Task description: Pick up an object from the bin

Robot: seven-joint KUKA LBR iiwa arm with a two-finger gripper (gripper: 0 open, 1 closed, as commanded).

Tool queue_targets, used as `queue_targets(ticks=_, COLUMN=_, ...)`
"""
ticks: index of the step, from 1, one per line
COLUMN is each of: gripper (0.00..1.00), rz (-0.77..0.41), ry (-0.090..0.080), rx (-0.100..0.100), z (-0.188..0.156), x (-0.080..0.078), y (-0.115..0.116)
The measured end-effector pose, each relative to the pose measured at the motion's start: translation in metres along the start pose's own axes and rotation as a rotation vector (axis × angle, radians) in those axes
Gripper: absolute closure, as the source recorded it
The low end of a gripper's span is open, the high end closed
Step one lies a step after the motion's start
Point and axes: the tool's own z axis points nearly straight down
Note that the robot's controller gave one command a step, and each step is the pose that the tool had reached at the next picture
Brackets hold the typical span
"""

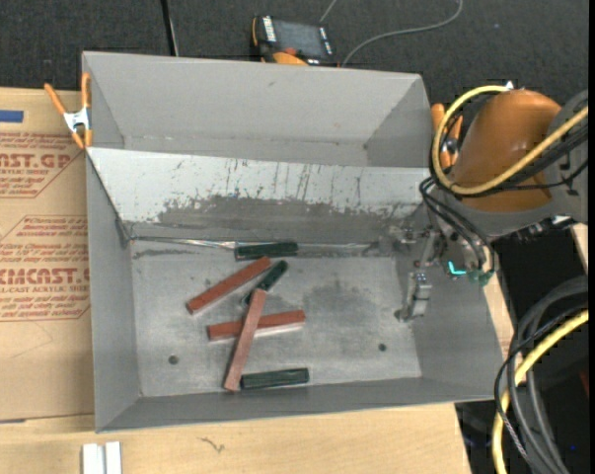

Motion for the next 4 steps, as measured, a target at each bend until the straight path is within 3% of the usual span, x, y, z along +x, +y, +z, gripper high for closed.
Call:
queue_targets(ticks=1, gripper=0.0, rz=-0.161, ry=-0.001, rx=-0.003, z=0.091, x=0.002, y=0.08)
queue_targets(ticks=2, gripper=0.0, rz=-0.271, ry=-0.005, rx=-0.002, z=0.098, x=0.019, y=0.142)
queue_targets(ticks=3, gripper=1.0, rz=-0.266, ry=-0.007, rx=0.0, z=0.098, x=0.018, y=0.139)
queue_targets(ticks=4, gripper=1.0, rz=-0.317, ry=-0.015, rx=0.002, z=-0.07, x=0.024, y=0.135)
